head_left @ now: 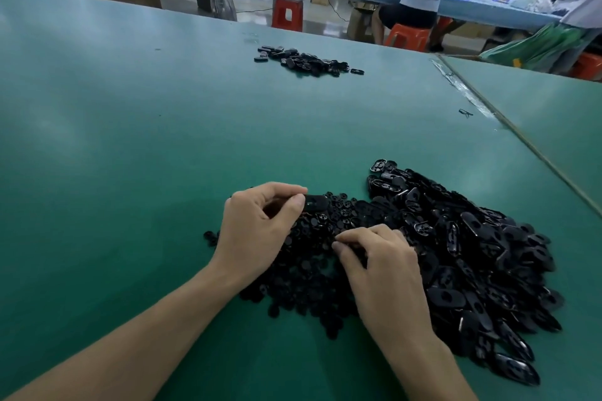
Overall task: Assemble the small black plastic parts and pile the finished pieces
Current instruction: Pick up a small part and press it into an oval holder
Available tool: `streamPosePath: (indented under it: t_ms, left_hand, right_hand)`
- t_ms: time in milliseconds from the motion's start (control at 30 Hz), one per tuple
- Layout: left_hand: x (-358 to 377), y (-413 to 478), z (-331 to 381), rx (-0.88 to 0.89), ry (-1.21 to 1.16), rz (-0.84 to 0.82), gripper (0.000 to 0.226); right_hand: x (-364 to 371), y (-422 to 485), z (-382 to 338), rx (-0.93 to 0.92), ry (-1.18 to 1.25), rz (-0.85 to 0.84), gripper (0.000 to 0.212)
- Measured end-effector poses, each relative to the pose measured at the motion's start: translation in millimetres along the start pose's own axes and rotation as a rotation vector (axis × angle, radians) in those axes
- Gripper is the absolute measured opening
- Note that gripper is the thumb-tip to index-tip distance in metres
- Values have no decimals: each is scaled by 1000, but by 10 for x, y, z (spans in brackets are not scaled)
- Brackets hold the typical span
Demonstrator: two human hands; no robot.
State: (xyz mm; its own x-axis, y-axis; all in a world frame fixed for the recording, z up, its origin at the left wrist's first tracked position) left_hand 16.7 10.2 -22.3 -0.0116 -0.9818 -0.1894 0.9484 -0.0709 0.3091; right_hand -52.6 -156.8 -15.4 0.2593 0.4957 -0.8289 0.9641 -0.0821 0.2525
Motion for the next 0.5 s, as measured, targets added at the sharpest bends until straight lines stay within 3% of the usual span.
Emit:
streamPosePath:
  t_ms: [300, 500]
  left_hand:
    - [8, -12, 29, 58, 92, 75, 19]
    - [37, -82, 149, 287, 217, 150, 15]
  right_hand:
    - [-20, 11, -67, -81, 194, 130, 5]
    - [-27, 2, -54, -63, 356, 166, 17]
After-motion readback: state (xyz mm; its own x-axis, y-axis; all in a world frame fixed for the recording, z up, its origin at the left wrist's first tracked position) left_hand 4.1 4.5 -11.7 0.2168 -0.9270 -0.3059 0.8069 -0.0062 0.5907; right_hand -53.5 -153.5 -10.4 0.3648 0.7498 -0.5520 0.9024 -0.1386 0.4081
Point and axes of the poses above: each hand's wrist, its own y-axis towards the middle knuckle, its own x-axis out of the palm, z = x × y, the point moved 1 cm from there along y, towards the middle knuckle, and after that the axes turned 5 degrees about -z, right-handed, at the moved point
